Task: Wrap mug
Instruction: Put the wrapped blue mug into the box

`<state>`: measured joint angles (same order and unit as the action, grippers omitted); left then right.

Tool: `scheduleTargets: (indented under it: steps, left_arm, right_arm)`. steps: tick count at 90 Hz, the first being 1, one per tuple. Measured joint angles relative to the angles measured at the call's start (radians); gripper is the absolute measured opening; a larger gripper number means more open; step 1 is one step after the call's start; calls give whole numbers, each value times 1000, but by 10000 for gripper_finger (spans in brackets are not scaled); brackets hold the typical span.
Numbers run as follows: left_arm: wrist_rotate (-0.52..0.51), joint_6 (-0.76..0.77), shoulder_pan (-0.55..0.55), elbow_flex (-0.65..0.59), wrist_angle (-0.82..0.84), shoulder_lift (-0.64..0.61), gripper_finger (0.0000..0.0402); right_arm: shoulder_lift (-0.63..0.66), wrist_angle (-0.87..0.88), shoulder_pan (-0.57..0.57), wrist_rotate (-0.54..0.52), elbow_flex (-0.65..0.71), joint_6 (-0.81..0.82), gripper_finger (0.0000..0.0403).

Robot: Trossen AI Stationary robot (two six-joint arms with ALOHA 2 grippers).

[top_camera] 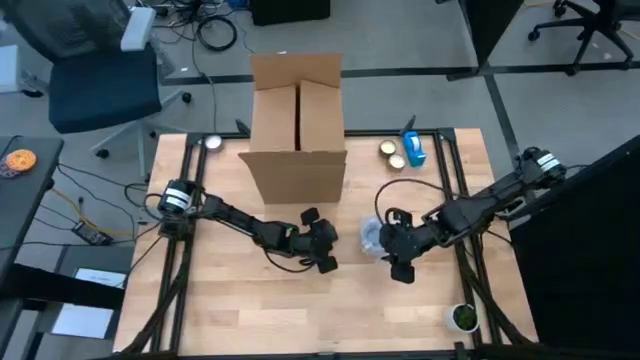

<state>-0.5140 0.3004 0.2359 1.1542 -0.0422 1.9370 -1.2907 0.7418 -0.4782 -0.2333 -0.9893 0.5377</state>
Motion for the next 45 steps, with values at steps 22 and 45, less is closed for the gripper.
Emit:
scheduleTargets:
  steps: [22, 45]
  left_arm:
    - [2, 0, 0, 0, -19, 1, 25]
    - [2, 0, 0, 0, -23, 1, 25]
  right_arm:
    - [-92, -49, 43, -3, 81, -45, 212]
    - [-239, -118, 80, 8, 80, -172, 196]
